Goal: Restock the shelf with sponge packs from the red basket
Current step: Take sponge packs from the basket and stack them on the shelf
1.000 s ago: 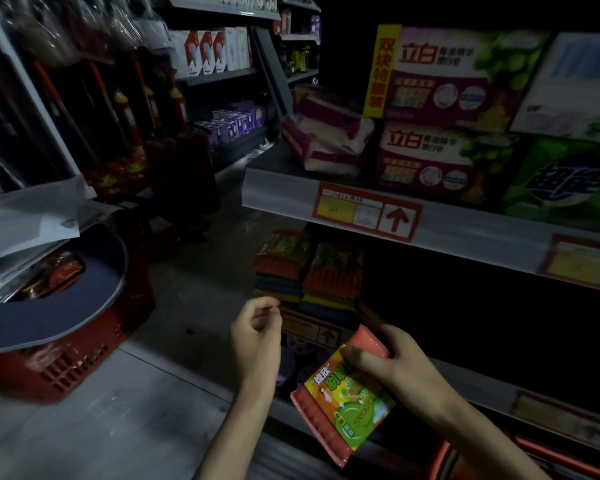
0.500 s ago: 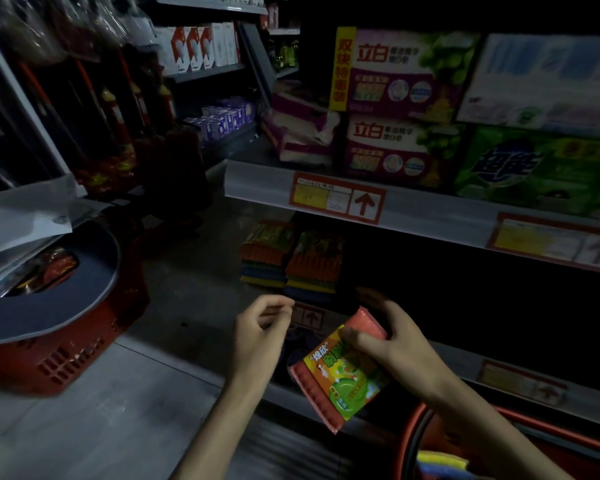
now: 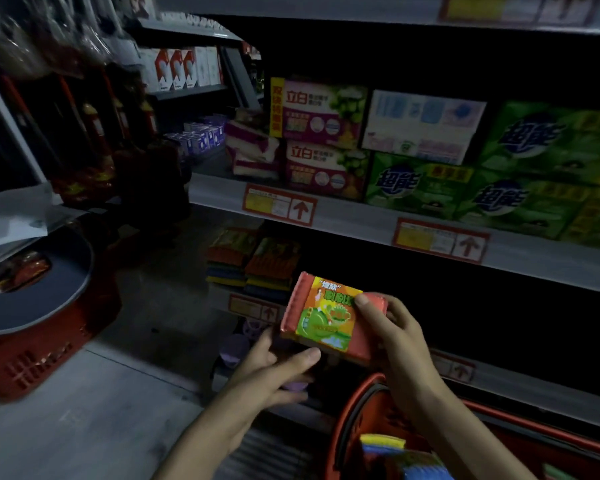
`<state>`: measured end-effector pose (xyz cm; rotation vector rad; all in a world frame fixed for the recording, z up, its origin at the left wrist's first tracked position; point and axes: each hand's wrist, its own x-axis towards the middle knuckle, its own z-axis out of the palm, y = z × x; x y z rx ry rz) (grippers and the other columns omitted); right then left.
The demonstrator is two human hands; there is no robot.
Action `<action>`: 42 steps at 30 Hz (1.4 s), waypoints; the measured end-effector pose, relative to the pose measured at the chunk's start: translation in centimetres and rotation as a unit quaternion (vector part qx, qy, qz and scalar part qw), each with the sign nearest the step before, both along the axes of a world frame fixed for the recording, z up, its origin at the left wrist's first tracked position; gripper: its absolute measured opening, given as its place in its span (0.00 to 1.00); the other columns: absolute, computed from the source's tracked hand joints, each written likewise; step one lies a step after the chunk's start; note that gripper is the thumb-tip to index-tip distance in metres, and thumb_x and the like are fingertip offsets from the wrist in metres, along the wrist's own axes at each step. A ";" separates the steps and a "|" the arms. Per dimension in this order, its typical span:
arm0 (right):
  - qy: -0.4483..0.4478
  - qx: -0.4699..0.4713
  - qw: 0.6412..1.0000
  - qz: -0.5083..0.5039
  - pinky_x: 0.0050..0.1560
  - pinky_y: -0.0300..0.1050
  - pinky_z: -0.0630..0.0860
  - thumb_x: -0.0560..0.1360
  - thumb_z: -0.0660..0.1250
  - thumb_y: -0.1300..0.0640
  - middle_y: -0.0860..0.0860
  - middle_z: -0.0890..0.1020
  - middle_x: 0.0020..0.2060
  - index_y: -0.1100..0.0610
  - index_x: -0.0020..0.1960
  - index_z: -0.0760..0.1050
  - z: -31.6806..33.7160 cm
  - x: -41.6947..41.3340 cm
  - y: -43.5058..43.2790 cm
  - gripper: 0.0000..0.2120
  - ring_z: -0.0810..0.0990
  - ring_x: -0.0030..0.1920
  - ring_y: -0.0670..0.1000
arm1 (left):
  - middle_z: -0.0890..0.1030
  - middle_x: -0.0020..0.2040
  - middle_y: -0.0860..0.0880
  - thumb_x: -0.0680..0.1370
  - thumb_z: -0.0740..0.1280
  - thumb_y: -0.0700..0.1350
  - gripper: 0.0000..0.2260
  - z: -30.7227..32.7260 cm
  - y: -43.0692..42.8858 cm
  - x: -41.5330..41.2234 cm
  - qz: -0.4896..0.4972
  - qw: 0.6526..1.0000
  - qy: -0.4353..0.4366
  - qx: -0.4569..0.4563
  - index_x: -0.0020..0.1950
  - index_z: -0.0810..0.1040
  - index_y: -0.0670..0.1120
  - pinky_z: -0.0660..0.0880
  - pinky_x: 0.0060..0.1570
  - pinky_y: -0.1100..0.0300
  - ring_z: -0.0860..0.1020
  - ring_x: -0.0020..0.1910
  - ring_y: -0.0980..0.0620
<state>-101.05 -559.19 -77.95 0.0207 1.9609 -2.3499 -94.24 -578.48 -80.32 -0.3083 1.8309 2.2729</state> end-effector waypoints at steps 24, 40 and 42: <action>0.011 0.026 0.982 -0.189 0.51 0.47 0.83 0.74 0.77 0.59 0.49 0.89 0.41 0.55 0.50 0.86 -4.7 2.4 -1.9 0.06 0.88 0.47 0.52 | 0.72 0.63 0.58 0.80 0.68 0.41 0.22 -1.3 3.9 -3.5 0.148 0.937 0.231 -0.215 0.68 0.76 0.66 0.74 0.59 0.69 0.76 0.61 0.64; 0.018 0.124 0.968 -0.216 0.57 0.44 0.79 0.76 0.75 0.53 0.37 0.83 0.45 0.51 0.56 0.85 -4.7 -1.8 -5.7 0.09 0.82 0.49 0.37 | 0.71 0.70 0.60 0.82 0.66 0.38 0.24 -2.5 3.5 -6.2 0.174 0.972 0.117 -0.109 0.76 0.69 0.57 0.67 0.67 0.63 0.67 0.72 0.63; -0.008 0.117 0.974 -0.196 0.59 0.56 0.81 0.76 0.73 0.52 0.42 0.85 0.50 0.51 0.63 0.82 -4.7 -2.0 -5.8 0.16 0.85 0.53 0.50 | 0.70 0.70 0.61 0.83 0.65 0.37 0.24 -2.6 3.4 -6.7 0.176 0.972 0.110 -0.114 0.76 0.68 0.56 0.67 0.70 0.60 0.66 0.73 0.62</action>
